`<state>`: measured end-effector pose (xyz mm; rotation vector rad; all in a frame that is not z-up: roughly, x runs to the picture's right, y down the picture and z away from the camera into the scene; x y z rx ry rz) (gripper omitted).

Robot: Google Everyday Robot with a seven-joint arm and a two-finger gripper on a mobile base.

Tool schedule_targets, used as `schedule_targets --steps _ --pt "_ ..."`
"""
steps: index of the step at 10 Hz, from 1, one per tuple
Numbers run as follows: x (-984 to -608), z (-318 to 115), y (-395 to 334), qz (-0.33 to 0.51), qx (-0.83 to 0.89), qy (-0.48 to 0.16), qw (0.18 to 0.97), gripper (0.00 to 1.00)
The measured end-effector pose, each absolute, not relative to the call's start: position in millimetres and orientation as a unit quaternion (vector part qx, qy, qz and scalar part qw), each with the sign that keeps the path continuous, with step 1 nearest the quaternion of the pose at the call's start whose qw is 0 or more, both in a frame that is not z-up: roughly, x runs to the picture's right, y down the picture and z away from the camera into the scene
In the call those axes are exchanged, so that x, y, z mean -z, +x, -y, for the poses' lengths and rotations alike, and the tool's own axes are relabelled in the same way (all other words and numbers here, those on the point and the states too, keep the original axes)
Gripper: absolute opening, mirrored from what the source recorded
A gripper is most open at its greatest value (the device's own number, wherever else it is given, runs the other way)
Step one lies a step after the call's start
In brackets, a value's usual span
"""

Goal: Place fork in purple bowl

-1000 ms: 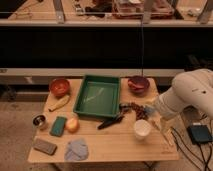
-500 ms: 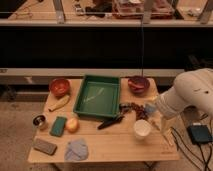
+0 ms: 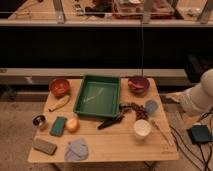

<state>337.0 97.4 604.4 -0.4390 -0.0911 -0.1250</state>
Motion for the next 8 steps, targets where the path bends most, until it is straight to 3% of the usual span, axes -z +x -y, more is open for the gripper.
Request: schedule_targets --steps 3,8 --pt "-628 -114 374 0.004 0.025 -0.243 0.97 0.8" --pt "-628 -115 373 0.003 0.025 -0.248 0.968 0.8"
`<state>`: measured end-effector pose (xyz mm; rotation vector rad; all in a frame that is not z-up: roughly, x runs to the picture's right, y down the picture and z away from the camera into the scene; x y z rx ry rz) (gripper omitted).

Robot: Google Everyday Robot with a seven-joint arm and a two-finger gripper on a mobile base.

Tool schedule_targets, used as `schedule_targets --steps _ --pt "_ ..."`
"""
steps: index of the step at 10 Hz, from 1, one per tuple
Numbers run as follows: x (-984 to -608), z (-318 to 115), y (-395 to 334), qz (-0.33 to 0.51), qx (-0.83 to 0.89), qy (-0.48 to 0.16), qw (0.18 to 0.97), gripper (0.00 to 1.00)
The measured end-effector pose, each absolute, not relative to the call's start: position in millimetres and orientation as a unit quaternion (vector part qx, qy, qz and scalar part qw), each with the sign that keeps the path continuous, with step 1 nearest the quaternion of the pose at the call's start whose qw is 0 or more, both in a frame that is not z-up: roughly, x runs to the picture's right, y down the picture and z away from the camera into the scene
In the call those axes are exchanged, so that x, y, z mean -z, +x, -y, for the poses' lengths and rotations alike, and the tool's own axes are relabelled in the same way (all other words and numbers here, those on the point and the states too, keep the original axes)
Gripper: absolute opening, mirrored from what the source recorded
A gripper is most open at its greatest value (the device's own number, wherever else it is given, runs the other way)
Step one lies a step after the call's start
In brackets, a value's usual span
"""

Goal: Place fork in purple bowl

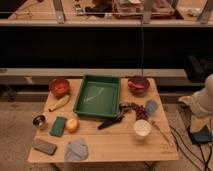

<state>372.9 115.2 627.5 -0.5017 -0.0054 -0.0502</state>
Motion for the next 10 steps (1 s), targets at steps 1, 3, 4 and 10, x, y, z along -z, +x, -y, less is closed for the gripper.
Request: schedule_targets --steps 1,3,4,10 --pt "-629 -122 371 0.002 0.021 -0.26 0.965 0.8" --pt "-644 -143 359 0.007 0.016 -0.283 0.959 0.8" --pt "-656 -160 356 0.004 0.011 -0.293 0.956 0.8" --pt "-740 -236 341 0.016 -0.037 -0.327 0.944 0.8"
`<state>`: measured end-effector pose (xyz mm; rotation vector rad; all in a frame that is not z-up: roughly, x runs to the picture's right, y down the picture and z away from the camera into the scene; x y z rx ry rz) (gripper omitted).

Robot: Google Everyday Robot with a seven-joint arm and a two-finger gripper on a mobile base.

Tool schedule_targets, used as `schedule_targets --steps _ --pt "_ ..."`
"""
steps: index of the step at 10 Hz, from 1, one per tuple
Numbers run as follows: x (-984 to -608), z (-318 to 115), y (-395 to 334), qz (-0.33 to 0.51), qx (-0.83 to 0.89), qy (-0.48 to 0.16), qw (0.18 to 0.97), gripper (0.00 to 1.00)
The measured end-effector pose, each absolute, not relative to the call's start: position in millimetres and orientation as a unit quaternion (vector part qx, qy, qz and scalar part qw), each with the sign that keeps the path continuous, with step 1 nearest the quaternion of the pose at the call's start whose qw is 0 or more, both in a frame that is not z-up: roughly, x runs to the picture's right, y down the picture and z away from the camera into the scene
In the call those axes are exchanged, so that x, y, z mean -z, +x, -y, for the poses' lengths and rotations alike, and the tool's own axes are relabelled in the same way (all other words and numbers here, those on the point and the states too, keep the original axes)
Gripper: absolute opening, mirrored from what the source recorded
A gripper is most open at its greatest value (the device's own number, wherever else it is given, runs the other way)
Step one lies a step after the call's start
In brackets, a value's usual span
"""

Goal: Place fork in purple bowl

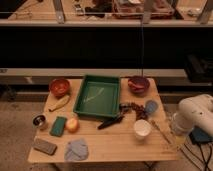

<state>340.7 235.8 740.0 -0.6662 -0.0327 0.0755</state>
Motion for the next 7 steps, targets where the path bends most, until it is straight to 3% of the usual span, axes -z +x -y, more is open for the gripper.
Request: schedule_targets --steps 2,7 --pt "-753.6 -245.9 326.6 0.059 -0.037 -0.335 0.94 0.8" --pt "-753.4 -246.0 326.1 0.06 -0.036 -0.336 0.939 0.8"
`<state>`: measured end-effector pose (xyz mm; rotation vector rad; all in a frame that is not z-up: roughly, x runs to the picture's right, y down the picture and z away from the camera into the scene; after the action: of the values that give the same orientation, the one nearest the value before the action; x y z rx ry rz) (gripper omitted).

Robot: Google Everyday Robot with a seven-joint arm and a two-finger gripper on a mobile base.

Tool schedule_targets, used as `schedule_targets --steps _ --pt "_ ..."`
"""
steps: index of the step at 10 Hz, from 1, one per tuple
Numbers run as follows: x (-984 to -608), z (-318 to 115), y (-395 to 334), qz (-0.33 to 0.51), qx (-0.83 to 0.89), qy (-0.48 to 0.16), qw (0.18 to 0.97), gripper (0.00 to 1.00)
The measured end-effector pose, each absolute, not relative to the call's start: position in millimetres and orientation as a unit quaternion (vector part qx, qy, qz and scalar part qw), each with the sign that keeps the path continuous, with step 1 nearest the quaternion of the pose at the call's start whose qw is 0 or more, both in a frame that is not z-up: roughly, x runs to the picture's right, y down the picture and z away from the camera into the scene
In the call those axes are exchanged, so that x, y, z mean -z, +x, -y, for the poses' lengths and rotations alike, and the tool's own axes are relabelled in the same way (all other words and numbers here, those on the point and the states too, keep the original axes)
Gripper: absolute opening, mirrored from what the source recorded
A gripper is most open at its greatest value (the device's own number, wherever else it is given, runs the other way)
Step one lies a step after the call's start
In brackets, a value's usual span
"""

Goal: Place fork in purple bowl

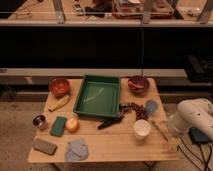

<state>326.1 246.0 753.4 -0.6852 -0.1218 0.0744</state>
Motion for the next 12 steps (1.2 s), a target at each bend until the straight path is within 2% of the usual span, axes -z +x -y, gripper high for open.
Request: schedule_targets --steps 6,12 --pt "-777 -236 328 0.074 -0.071 -0.271 0.957 0.8" --pt "-805 -228 330 0.047 -0.08 -0.306 0.948 0.8"
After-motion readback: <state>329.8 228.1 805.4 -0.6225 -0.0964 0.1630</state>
